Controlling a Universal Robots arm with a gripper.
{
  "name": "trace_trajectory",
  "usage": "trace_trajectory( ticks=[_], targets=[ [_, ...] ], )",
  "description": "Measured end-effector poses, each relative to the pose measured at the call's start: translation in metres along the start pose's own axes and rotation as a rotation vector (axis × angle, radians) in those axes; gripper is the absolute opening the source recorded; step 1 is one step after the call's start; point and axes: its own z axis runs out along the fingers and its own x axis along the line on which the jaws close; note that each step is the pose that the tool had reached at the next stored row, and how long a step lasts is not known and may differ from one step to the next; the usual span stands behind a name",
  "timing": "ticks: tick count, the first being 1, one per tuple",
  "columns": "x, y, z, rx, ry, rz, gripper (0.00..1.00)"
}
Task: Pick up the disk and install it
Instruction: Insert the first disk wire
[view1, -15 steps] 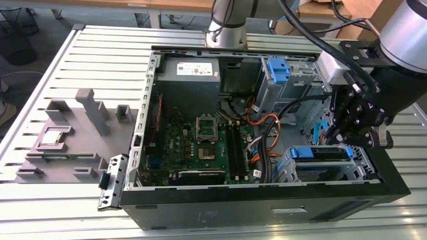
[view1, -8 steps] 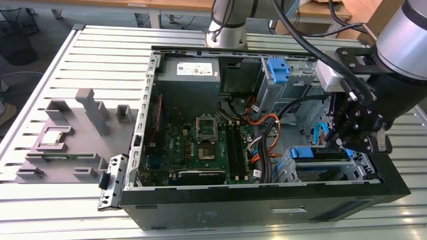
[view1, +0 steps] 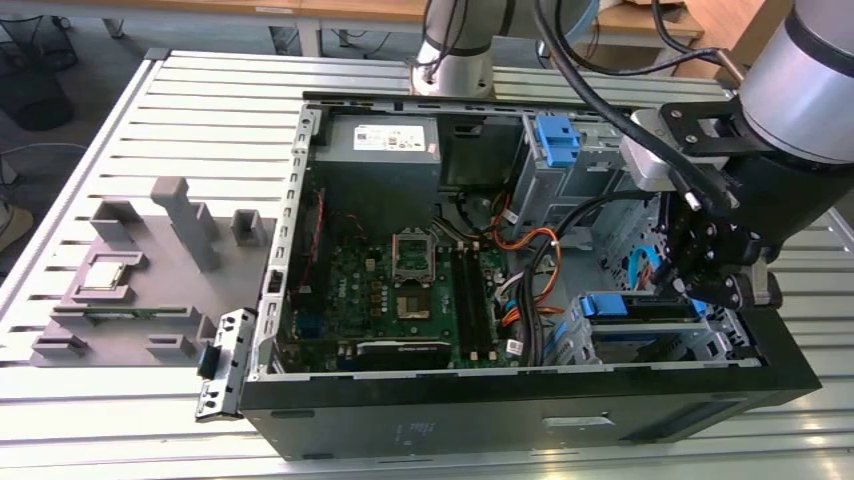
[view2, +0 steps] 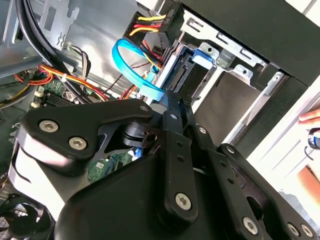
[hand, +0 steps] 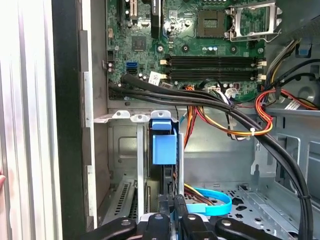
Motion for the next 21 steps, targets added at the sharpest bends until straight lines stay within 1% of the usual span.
trace_trajectory(
  ticks=[2,4,7,9,10,13,17,21],
  targets=[
    [0.0,0.0025,-0.0001,0.0055,-0.0004,0.0,0.16],
    [0.0001,0.0051,0.0003,0.015,-0.0007,-0.001,0.16],
    [0.0002,0.0097,0.0011,0.032,-0.0011,-0.002,0.16],
    [0.0002,0.0121,0.0017,0.0406,-0.0013,-0.002,0.16],
    [0.0003,0.0127,0.0021,0.0439,-0.0013,-0.002,0.16],
    [0.0003,0.0131,0.0036,0.0483,-0.0014,-0.003,0.16],
    [0.0004,0.0148,0.0048,0.0643,-0.0033,-0.006,0.16],
    [0.0005,0.018,0.0054,0.0736,-0.0038,-0.007,0.16]
  ],
)
